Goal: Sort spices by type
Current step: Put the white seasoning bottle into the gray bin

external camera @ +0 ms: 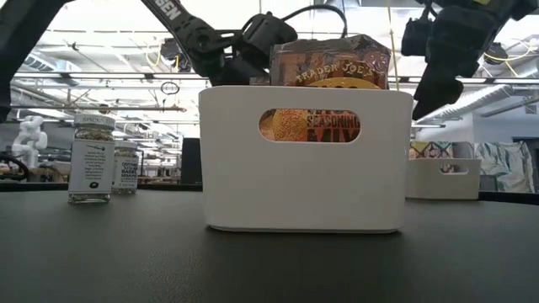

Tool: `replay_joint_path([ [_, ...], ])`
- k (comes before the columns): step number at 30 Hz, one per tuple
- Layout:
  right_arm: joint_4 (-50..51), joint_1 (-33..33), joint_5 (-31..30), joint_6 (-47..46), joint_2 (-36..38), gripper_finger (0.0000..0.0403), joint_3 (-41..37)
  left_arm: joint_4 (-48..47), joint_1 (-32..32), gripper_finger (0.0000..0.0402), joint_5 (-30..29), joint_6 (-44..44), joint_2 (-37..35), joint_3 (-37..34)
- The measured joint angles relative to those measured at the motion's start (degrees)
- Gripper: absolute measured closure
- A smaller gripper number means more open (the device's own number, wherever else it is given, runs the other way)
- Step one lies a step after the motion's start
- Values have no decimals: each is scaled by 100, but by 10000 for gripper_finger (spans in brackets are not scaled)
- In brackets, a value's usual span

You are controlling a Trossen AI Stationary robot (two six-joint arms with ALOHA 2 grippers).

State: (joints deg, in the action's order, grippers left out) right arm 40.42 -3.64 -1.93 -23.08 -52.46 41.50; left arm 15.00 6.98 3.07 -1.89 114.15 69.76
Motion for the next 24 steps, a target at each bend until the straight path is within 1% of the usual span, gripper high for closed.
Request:
replay_joint_path([
  [3,2,0,54,-9,-20,78,0,24,-2,109,0,0,0,0],
  [6,2,0,55,-14,-25,78,0,44,-2,124,-2,1,0,0],
  [8,2,0,54,-17,-25,78,0,-25,-2,143,-7,0,-2,0],
  [12,3,0,56,-19,-25,78,0,-65,2,193,-13,-2,-1,0],
  [15,4,0,56,-21,-25,78,0,-92,2,195,-13,-3,0,61],
  [18,4,0,56,-21,-25,78,0,-100,2,195,-13,-43,0,279],
  [21,6,0,56,-21,-25,78,0,-180,2,195,-85,-141,0,643],
  [24,7,0,56,-21,-25,78,0,-550,39,195,-392,-209,0,1128],
])
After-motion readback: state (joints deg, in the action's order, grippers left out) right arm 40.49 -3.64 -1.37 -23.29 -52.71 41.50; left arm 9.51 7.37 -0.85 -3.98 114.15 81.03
